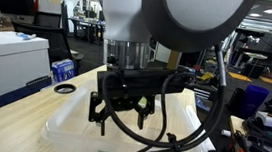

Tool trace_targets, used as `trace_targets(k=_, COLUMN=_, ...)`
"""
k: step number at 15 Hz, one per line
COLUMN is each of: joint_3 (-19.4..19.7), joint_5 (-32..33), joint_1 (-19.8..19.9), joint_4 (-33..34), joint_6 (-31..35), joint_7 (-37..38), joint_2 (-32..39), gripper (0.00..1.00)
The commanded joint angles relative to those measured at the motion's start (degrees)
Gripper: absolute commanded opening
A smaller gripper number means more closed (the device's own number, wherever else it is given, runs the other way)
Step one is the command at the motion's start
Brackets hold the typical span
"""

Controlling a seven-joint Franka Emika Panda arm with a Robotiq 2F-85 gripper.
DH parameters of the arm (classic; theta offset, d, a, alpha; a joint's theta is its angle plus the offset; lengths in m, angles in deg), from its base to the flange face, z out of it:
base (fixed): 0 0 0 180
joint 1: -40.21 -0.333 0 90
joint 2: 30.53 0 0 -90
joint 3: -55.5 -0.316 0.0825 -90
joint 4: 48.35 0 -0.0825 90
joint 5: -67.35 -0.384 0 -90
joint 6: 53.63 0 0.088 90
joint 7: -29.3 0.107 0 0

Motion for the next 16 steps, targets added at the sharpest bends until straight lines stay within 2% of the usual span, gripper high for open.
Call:
trace_targets(k=1, joint_3=-0.67, joint_5=-4.22, joint_1=1.30, joint_4=-1.27, joint_6=2.56, joint_7=-9.37, joint_2=0.49, gripper=1.00)
trace_targets(k=10, joint_3=-1.28, joint_5=-13.07, joint_1=2.45, joint_4=3.91, joint_6=-0.32, joint_7=-27.00, joint_2=7.51, gripper=1.00)
trace_targets(k=16, joint_3=-0.23, joint_5=-15.10, joint_1=1.84, joint_4=8.08, joint_6=-2.66, joint_7=-30.80, joint_2=11.99, gripper=1.00)
